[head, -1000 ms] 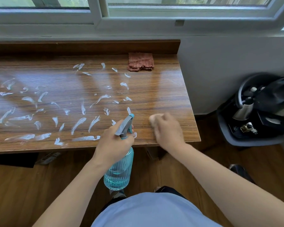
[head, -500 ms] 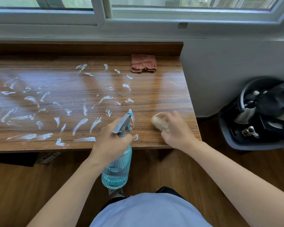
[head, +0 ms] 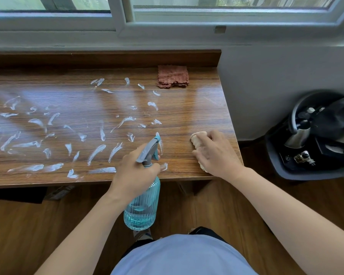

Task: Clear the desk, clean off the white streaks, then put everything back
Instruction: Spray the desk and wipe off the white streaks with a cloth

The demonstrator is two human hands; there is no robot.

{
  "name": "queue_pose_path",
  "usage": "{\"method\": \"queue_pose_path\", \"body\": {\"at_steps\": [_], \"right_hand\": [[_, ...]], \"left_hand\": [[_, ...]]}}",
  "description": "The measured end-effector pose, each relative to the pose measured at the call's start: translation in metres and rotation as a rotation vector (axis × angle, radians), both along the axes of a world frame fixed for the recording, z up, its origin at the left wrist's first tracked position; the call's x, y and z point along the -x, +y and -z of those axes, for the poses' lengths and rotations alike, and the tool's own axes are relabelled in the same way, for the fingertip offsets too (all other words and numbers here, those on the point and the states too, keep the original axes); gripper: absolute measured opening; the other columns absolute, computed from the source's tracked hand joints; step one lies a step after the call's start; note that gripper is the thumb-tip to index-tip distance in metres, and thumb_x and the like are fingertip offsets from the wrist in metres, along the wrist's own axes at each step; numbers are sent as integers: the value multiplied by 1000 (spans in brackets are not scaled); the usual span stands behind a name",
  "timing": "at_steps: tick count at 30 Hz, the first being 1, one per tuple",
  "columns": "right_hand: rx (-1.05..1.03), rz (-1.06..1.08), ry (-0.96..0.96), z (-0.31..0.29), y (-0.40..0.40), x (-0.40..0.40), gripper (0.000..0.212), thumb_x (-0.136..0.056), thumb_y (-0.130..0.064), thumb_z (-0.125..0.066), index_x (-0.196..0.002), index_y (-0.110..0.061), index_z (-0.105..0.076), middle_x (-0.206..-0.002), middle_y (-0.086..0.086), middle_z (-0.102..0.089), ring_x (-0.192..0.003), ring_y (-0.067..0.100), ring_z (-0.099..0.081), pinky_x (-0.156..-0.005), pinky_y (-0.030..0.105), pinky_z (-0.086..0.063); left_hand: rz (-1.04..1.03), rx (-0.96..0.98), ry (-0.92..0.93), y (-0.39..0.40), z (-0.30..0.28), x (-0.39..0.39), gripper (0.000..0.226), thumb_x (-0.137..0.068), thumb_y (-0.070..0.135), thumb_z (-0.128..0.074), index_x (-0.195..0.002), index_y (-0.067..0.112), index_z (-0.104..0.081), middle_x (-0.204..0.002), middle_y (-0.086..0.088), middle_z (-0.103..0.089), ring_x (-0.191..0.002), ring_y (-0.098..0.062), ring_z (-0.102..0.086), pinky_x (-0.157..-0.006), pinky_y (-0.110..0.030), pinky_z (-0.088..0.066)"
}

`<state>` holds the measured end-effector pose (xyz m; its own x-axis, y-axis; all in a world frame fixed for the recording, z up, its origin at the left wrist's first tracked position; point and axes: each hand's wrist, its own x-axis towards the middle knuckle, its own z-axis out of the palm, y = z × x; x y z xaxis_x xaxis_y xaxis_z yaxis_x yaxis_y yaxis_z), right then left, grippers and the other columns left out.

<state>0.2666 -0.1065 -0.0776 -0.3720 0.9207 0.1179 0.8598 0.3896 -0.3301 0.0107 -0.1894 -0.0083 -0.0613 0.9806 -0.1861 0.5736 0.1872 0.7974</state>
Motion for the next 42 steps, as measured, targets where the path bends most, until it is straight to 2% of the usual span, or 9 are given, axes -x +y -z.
{"method": "queue_pose_path", "body": {"at_steps": [5, 10, 17, 24, 28, 30, 35, 37, 42], "right_hand": [[18, 92, -7, 4, 1, 1, 42, -98, -49, -58, -136, -32, -50, -125, 3, -51, -111, 19, -46, -92, 34, -49], [10, -22, 81, 8, -5, 9, 30, -107, -38, -42, -132, -23, -52, -113, 2, -58, -100, 20, -52, -86, 38, -51], [31, 145, 230, 14, -2, 23, 37, -102, -32, -57, -134, -14, -54, -120, 1, -61, -107, 16, -56, -94, 36, -52], [89, -451, 67, 12, -34, 29, 26, -101, -27, -57, -126, -22, -63, -98, -6, -56, -83, 10, -48, -67, 24, -45], [69, -57, 104, 7, 18, 33, 28, -102, -38, -53, -125, -27, -65, -101, -4, -58, -88, 17, -55, -74, 33, -51], [-9, 108, 88, 11, 26, 38, 27, -103, -40, -51, -123, -29, -65, -96, -2, -56, -85, 19, -53, -70, 34, -48], [-61, -339, 41, 17, -36, 34, 21, -102, -30, -50, -117, -23, -62, -89, -5, -50, -77, 11, -40, -67, 30, -40], [-65, -365, 13, 16, -34, 22, 19, -102, -28, -52, -118, -24, -62, -92, -5, -53, -79, 11, -42, -69, 30, -42], [-56, 197, 239, 5, 5, -6, 24, -98, -25, -64, -122, -19, -64, -112, -2, -66, -99, 16, -62, -85, 30, -51]], "left_hand": [[-8, 2, 3, -1, 1, 0, 24, -89, 7, -61, -99, 28, -63, -60, 12, -45, -49, -8, -44, -51, -26, -37], [-2, 11, -7, -2, 1, -1, 18, -90, 10, -63, -100, 25, -64, -61, 10, -44, -53, -12, -41, -55, -32, -38], [-4, 17, -21, -4, 0, 2, 19, -90, 11, -65, -99, 27, -62, -57, 12, -42, -51, -11, -39, -55, -32, -37], [-21, 35, 8, -6, -4, 9, 26, -87, 3, -61, -98, 26, -61, -60, 6, -44, -45, -9, -39, -46, -23, -34], [-48, 41, -18, -5, -4, 11, 26, -88, 3, -60, -98, 27, -61, -60, 6, -45, -44, -8, -40, -44, -20, -34], [-57, 48, -22, -5, -4, 13, 26, -88, 3, -60, -98, 28, -61, -59, 7, -44, -44, -8, -38, -45, -24, -35], [-63, 56, -30, -3, -6, 18, 26, -90, 4, -60, -100, 27, -62, -58, 8, -44, -43, -8, -40, -46, -26, -36], [-56, 49, -31, -2, -6, 21, 26, -90, 2, -60, -100, 26, -61, -54, 11, -45, -43, -7, -41, -44, -22, -35], [-31, 39, -27, 1, -5, 25, 25, -91, 1, -58, -99, 24, -62, -52, 19, -48, -45, -6, -44, -44, -18, -37]]}}
